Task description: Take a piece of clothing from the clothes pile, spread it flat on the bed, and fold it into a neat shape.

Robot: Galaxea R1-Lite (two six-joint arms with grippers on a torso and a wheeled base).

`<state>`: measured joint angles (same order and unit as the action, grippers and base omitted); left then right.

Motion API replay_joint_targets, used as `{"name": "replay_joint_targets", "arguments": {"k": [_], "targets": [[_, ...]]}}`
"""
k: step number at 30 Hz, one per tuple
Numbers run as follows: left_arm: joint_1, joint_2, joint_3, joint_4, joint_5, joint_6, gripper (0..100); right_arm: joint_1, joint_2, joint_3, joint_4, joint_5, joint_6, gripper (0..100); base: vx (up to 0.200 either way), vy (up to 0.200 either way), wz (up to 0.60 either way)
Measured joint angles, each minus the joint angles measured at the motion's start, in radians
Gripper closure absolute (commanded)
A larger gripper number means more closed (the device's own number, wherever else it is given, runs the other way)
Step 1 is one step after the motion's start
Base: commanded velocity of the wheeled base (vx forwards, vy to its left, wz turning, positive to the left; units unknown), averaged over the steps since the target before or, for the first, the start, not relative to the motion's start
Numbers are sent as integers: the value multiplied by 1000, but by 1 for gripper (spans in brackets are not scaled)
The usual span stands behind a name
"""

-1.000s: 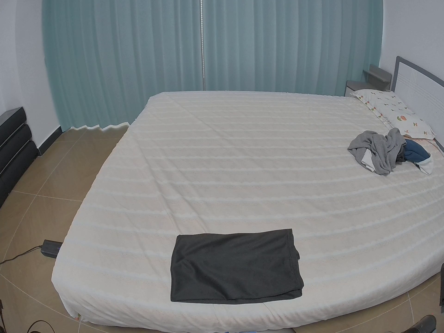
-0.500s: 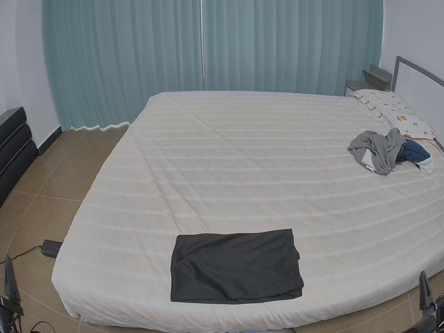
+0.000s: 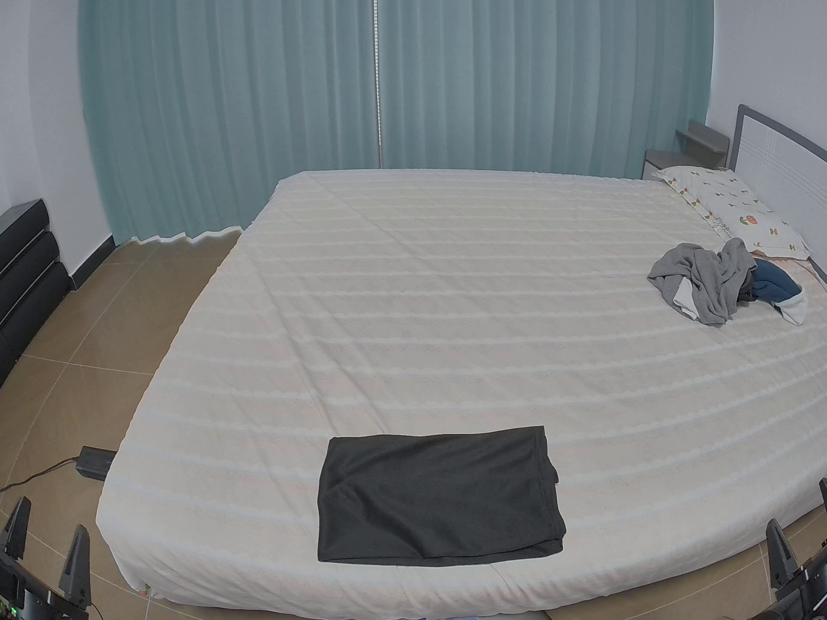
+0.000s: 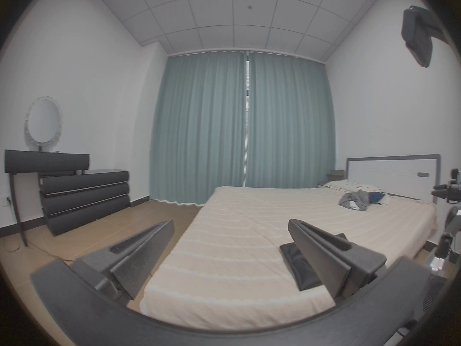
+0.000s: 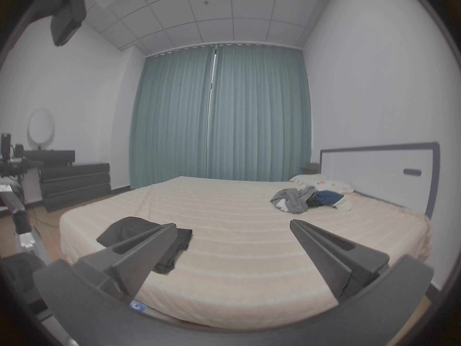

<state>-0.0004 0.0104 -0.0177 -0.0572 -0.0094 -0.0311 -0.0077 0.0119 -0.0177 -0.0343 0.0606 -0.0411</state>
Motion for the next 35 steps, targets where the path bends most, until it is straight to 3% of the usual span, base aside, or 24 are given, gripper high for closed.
{"name": "replay_joint_targets", "arguments": {"k": [8,18,35], "targets": [[-1,1,0,67,-8,29,0,0,0,-12,63,38,59,0,0,0,0],[1,2,0,59,-10,34,0,-2,1,-8,66,-55,6,0,0,0,0],[0,3,0,59,-13,34,0,4,1,0,45,-34,29,0,0,0,0]]}}
